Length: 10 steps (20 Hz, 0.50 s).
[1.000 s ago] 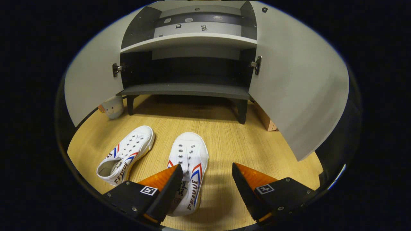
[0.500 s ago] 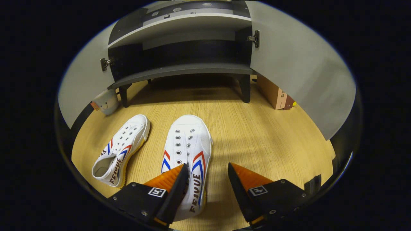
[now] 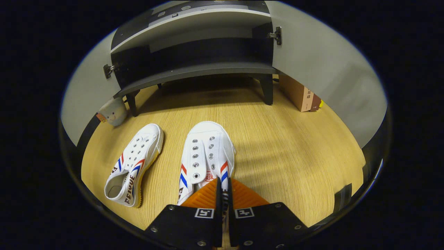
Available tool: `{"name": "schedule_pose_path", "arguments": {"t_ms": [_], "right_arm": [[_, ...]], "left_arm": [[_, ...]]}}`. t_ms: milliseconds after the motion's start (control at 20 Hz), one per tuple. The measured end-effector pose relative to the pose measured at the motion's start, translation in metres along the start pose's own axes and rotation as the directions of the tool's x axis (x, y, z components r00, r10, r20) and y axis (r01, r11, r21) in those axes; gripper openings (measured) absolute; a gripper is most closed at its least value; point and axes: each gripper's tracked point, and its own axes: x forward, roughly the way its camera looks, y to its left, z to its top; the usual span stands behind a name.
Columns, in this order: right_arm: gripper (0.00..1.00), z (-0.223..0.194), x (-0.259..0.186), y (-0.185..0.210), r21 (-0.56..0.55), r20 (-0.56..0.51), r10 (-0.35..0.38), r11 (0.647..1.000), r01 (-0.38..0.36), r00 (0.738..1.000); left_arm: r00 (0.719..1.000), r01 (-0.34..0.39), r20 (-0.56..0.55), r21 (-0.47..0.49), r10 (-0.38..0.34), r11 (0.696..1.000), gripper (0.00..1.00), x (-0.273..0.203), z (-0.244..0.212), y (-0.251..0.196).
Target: Grab one shoe with the right hand and put it into the shoe cabinet, grab the other shoe with the left hand and put it into the shoe cabinet; then close the right door with the right hand and the left door with the left hand.
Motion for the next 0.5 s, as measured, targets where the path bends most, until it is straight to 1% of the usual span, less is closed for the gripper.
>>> {"name": "schedule_pose_path", "arguments": {"t_ms": [100,250,500], "right_arm": [[0.03,0.002,-0.004,0.0,0.015,-0.019,-0.013,1.0,0.013,1.0],[0.03,0.01,-0.028,0.005,0.072,-0.025,-0.005,0.997,0.007,1.0],[0.02,0.062,-0.084,0.01,0.024,0.05,0.014,1.0,-0.015,0.999]], "left_arm": [[1.0,0.001,0.0,0.005,-0.001,1.0,0.99,-0.001,0.0,0.0],[1.0,0.004,0.006,0.013,-0.004,1.0,0.97,-0.001,0.001,-0.001],[1.0,0.025,0.008,0.005,-0.025,1.0,0.97,-0.002,0.001,-0.004]]}}
